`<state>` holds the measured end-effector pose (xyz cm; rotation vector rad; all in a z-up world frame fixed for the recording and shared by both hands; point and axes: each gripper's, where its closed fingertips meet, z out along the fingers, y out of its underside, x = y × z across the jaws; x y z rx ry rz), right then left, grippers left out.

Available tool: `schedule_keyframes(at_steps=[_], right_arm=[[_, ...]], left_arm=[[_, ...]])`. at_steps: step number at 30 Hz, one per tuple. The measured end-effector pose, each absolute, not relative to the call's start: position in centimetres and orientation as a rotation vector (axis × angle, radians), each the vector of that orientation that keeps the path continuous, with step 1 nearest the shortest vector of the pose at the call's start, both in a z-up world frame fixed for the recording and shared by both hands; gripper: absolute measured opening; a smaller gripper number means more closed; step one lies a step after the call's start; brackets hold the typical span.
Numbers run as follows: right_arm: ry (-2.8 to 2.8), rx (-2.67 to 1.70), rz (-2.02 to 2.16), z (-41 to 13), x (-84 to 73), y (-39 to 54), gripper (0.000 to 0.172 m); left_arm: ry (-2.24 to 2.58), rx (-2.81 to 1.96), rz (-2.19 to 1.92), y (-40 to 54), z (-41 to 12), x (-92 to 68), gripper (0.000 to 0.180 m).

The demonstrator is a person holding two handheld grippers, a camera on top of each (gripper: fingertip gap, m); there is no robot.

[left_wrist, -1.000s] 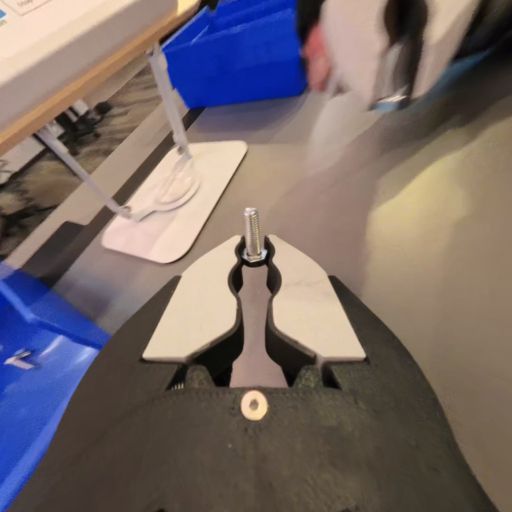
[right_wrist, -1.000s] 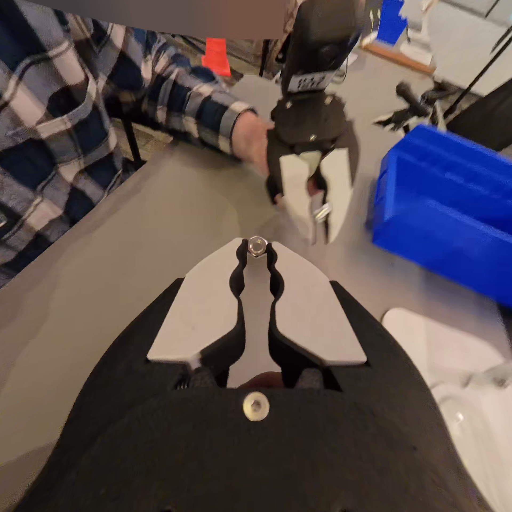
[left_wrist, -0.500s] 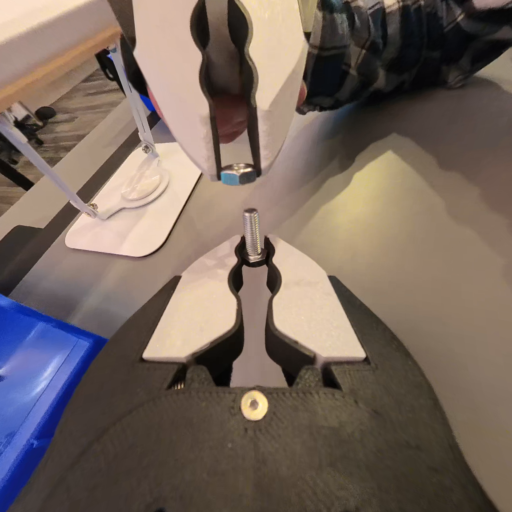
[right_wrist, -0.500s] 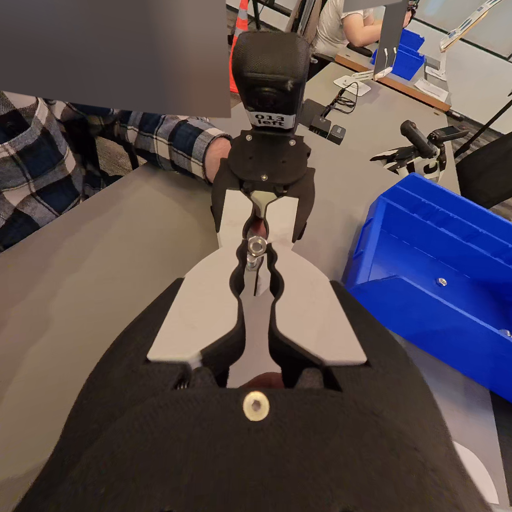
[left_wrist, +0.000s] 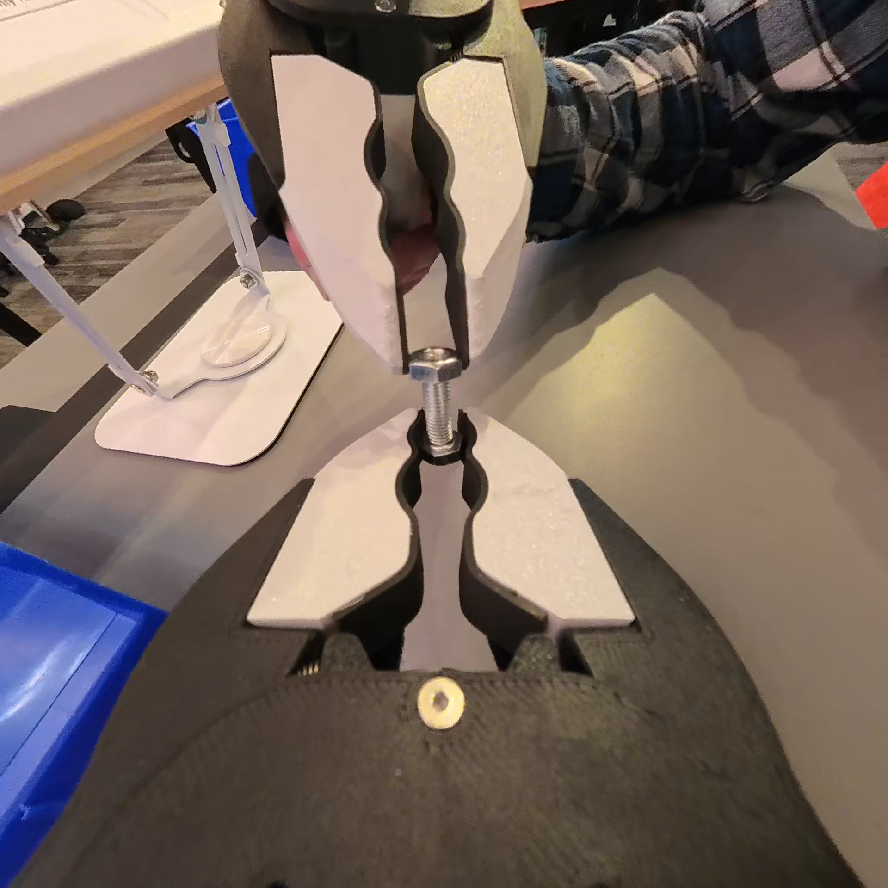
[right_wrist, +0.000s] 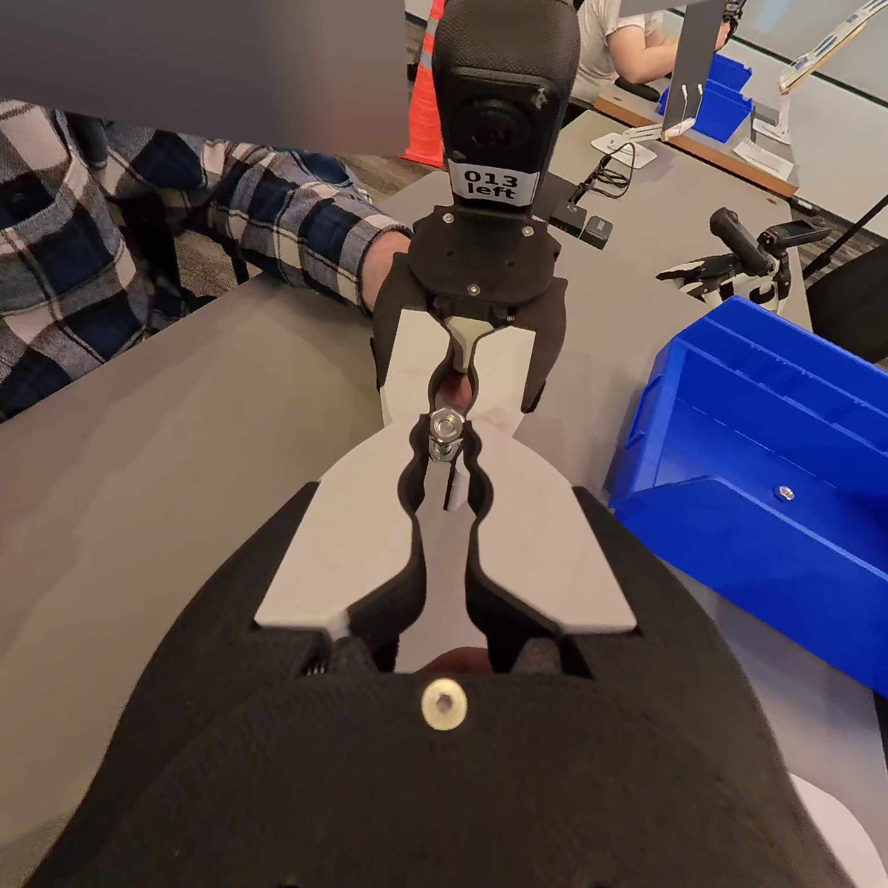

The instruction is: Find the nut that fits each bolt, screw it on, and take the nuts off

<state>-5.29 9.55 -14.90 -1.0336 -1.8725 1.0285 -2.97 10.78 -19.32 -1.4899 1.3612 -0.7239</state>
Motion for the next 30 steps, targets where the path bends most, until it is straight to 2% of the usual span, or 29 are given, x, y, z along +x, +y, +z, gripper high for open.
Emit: schedule_keyframes(at_steps=[12,30], right_arm=[[-1.85,-1.172,0.85,-16.2,-5.9,11.4,0.014],[-1.554,-1.411,0.838,-17.1,-6.9,14.3,0.014]], left_arm=[[1.319,-1.589,-0.437,13.4,-20.6,-4.0,0.012],[1.2,-1.681,-0.046,17.0,-21.3,-6.3,0.012]])
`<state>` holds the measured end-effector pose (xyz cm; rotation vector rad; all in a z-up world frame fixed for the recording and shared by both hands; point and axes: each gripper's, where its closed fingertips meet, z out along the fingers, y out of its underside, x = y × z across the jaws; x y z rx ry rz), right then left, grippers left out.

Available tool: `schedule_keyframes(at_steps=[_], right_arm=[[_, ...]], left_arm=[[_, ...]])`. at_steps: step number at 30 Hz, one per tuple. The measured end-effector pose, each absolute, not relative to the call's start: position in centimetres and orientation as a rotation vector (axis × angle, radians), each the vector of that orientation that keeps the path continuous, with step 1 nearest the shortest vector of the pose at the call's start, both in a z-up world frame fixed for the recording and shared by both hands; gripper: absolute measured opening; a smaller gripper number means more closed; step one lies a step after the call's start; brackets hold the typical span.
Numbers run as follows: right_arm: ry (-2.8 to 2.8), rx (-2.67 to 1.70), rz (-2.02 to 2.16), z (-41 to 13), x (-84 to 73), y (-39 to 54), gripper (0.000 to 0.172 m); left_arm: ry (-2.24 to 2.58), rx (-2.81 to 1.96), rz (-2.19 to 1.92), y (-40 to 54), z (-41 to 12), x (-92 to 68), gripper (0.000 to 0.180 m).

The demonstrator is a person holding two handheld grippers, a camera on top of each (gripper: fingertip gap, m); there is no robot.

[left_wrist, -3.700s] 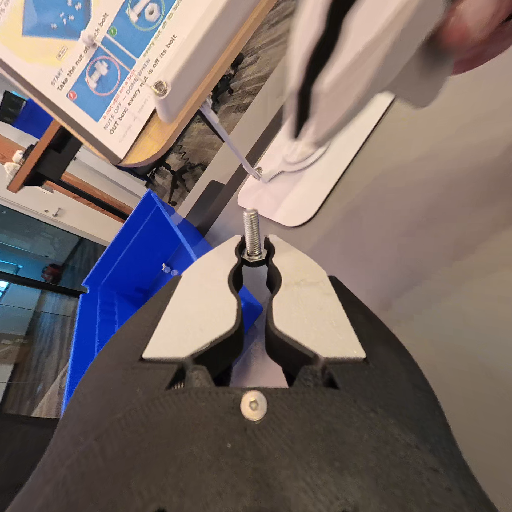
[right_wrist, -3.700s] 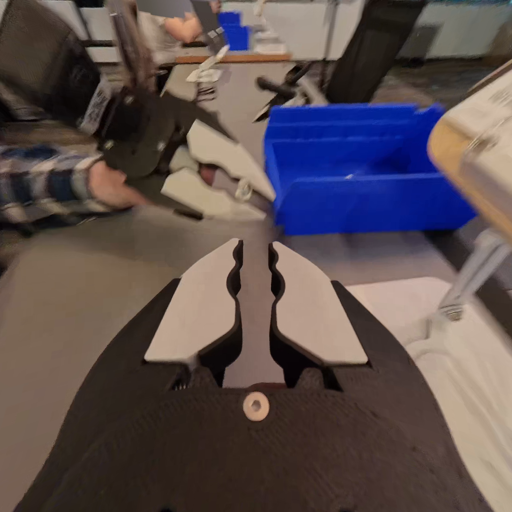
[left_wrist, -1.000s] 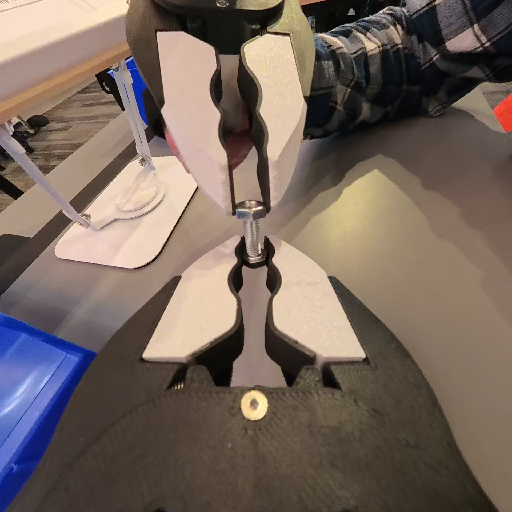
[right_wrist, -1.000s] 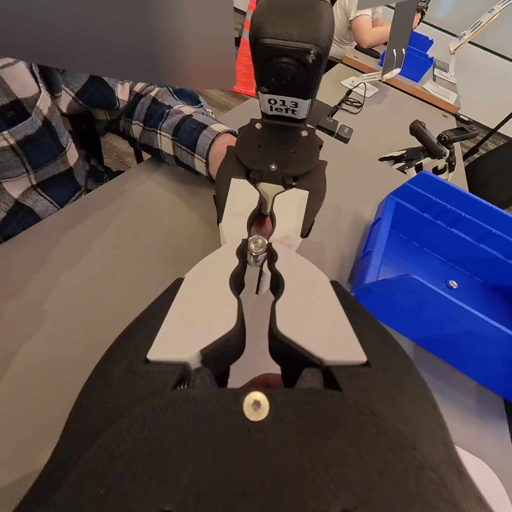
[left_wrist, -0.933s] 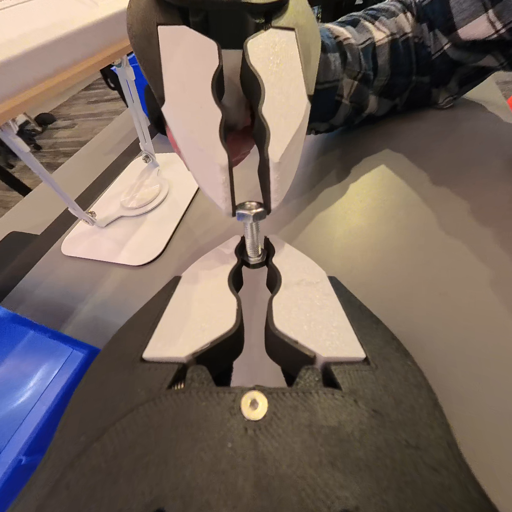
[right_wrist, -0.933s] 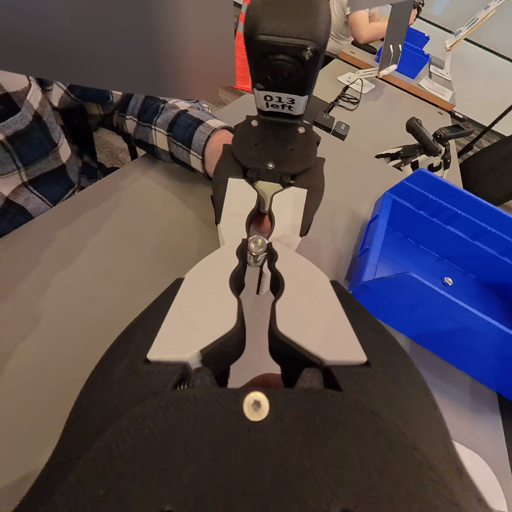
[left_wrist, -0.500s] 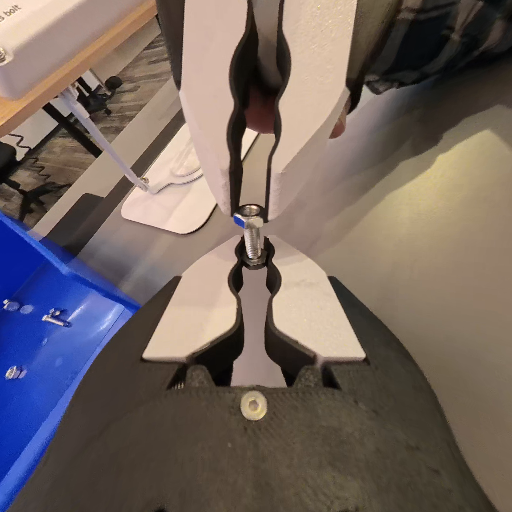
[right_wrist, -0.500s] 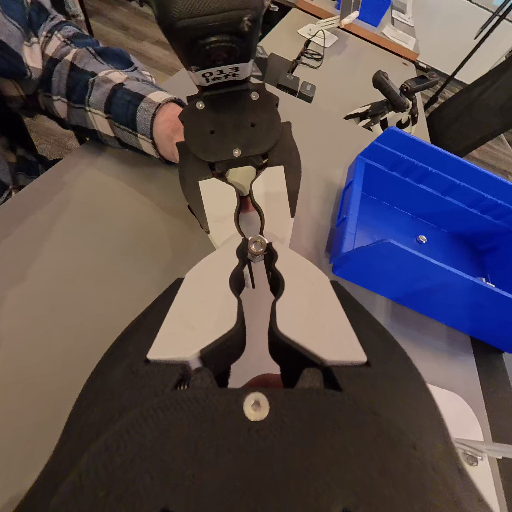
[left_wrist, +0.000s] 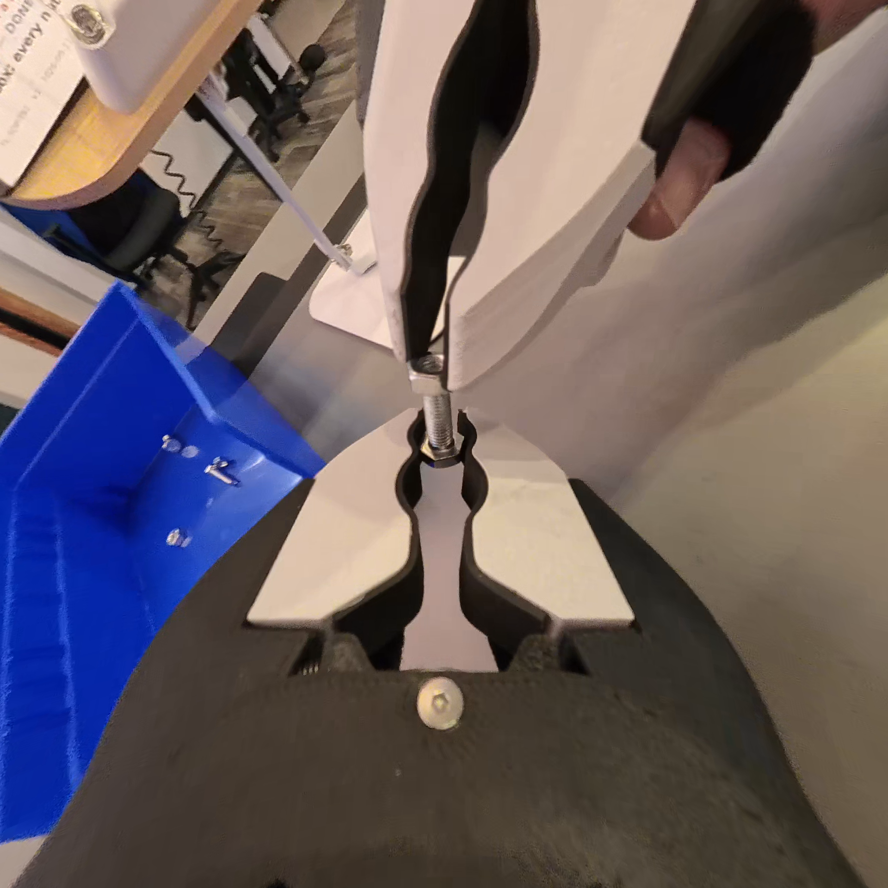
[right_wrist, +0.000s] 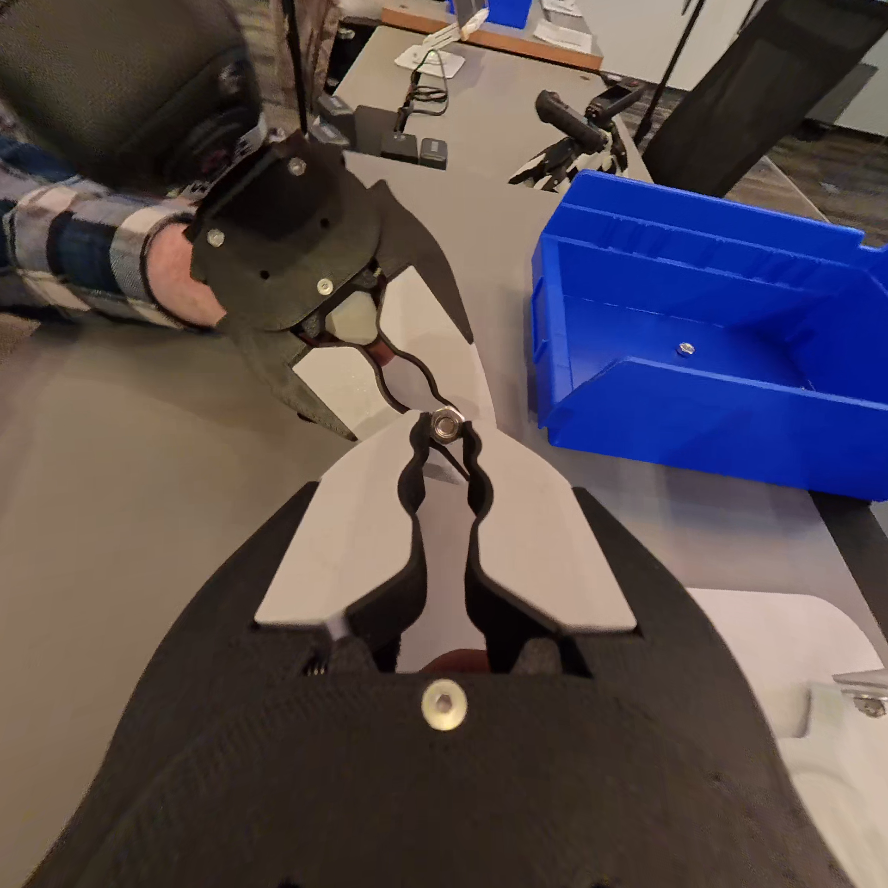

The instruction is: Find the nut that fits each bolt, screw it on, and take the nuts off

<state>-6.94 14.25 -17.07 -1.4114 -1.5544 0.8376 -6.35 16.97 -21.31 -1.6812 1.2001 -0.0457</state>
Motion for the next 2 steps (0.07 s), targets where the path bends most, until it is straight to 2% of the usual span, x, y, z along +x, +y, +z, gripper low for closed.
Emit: schedule_keyframes(at_steps=[2], right_arm=[[-1.501,-1.442,0.844,-17.12,-7.04,14.61,0.014]], left_arm=[[1.184,-1.69,0.004,17.33,-21.3,-6.65,0.012]])
